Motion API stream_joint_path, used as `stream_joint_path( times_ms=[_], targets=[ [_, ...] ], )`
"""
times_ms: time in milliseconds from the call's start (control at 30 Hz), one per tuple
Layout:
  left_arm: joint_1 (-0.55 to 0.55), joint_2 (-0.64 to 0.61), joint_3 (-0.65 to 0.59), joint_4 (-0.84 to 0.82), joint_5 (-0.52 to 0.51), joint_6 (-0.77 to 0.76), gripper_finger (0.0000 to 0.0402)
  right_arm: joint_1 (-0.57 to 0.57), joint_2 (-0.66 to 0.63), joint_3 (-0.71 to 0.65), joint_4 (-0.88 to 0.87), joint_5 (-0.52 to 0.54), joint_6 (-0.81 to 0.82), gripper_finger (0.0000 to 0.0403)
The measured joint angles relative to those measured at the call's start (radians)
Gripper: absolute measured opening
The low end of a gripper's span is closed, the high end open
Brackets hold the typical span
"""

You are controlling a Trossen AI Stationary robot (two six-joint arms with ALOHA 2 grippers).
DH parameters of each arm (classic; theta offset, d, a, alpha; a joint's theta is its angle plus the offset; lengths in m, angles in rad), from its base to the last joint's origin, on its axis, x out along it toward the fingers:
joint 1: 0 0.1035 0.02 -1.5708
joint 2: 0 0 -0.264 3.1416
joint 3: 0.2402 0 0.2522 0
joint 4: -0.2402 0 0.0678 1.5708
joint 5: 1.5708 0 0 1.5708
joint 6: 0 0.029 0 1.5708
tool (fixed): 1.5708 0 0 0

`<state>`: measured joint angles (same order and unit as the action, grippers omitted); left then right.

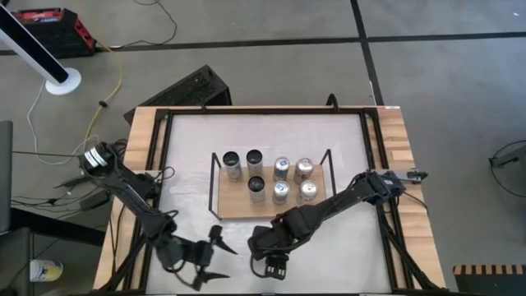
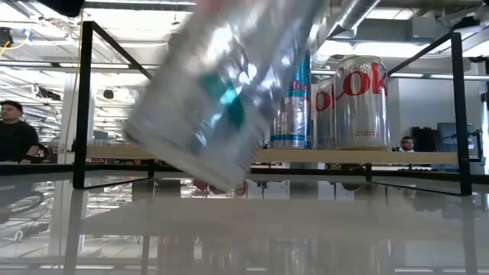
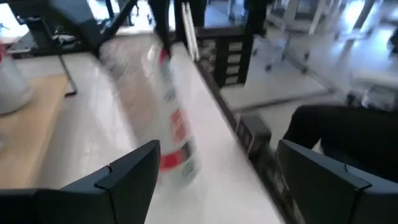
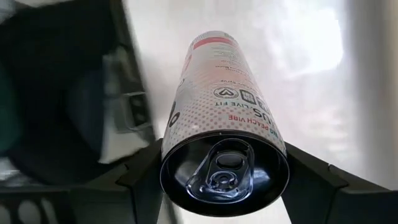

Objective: Place canned beverage on shelf
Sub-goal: Put the white pink soda can on the shelf aligned with the other white pink soda can

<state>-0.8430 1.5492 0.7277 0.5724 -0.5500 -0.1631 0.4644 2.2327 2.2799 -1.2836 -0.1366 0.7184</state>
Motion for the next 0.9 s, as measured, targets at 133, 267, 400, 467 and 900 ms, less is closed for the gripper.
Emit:
stream_joint_path(
  times_ms=[133,267,400,467,900],
  targets=[
    [0.060,0.075,0.001,0.095,0.001,-0.049,0.0306,0.010,0.011,0.000,-0.021,0.082,-0.080,0.0276],
    [0.120,0.126,0.001,0.158,-0.007,-0.110,0.0306,0.022,0.015,0.000,0.014,0.141,-0.120,0.0276],
    [0.173,0.163,0.009,0.187,0.033,-0.122,0.0306,0.031,0.015,0.000,0.044,0.189,-0.146,0.0276],
    [0.190,0.180,0.021,0.187,0.102,-0.122,0.0306,0.038,0.015,0.000,0.073,0.223,-0.156,0.0276],
    [0.218,0.254,0.119,0.162,0.187,-0.055,0.0306,0.038,0.015,0.000,0.118,0.262,-0.172,0.0276]
  ],
)
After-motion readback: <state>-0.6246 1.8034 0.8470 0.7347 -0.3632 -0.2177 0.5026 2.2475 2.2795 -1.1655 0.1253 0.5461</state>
